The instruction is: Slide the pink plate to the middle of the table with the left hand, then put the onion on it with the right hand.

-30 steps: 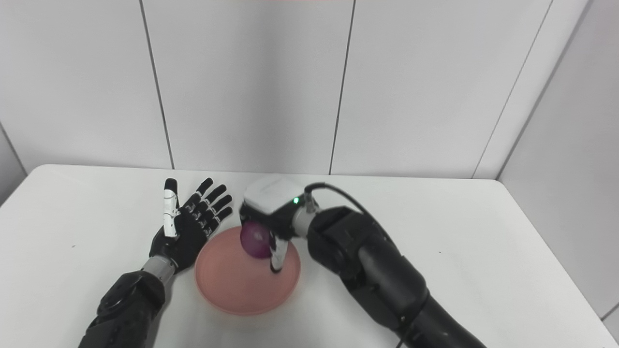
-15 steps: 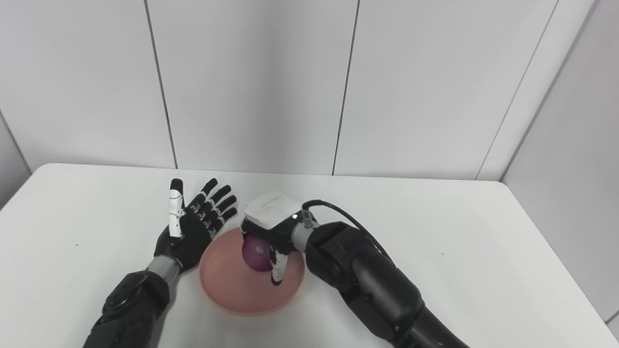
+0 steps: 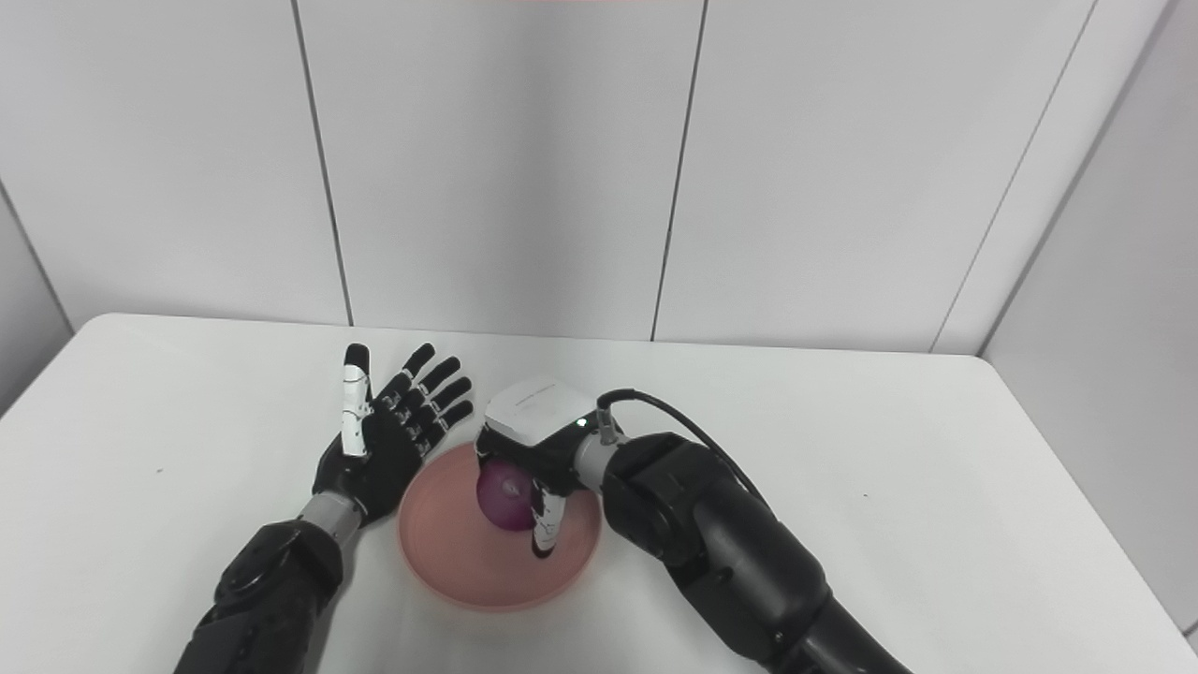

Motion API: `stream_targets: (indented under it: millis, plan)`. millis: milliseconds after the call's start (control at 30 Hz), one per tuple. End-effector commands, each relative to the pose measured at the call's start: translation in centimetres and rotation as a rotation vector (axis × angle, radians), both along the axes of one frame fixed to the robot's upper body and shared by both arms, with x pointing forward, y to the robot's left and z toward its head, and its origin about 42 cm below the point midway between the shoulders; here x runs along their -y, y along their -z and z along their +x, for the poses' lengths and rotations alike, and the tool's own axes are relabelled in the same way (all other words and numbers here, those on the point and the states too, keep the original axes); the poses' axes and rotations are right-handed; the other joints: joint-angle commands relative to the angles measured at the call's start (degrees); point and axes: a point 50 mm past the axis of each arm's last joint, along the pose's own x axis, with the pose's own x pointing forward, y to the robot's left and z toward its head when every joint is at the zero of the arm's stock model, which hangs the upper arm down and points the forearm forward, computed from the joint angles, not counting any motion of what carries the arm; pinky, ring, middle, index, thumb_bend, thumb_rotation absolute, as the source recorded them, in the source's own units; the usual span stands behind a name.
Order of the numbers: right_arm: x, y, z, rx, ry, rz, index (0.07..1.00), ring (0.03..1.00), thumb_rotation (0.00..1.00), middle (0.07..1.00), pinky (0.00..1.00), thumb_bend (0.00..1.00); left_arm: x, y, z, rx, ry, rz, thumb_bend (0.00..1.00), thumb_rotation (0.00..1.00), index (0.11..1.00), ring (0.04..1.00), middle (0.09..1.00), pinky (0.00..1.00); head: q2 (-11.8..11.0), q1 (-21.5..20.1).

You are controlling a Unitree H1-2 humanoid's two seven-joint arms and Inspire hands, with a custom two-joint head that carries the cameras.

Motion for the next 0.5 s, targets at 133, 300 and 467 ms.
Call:
stream_targets:
  millis: [133,300,467]
  plan:
    - [-1.05,-2.57,-0.13,0.094,-0.077,0.001,0.498,0.504,0.03,0.512,0.41,0.53,0.25,5.61,-2.94,-0.229,-0.006,0.051,0.79,0.99,0.956,0.899,0.925,0.90,0.1,0.0]
    - [-1.35,-2.54,-0.30,0.114,-0.076,-0.025,0.661,0.551,0.24,0.642,0.45,0.86,0.14,5.48,-2.85,-0.233,-0.009,0.052,0.79,0.99,0.957,0.897,0.922,0.90,-0.1,-0.2]
    - [-1.37,-2.51,-0.34,0.119,-0.061,-0.038,0.691,0.605,0.34,0.712,0.47,0.99,0.03,5.35,-2.80,-0.231,-0.009,0.051,0.79,0.99,0.955,0.894,0.919,0.90,-0.1,-0.5]
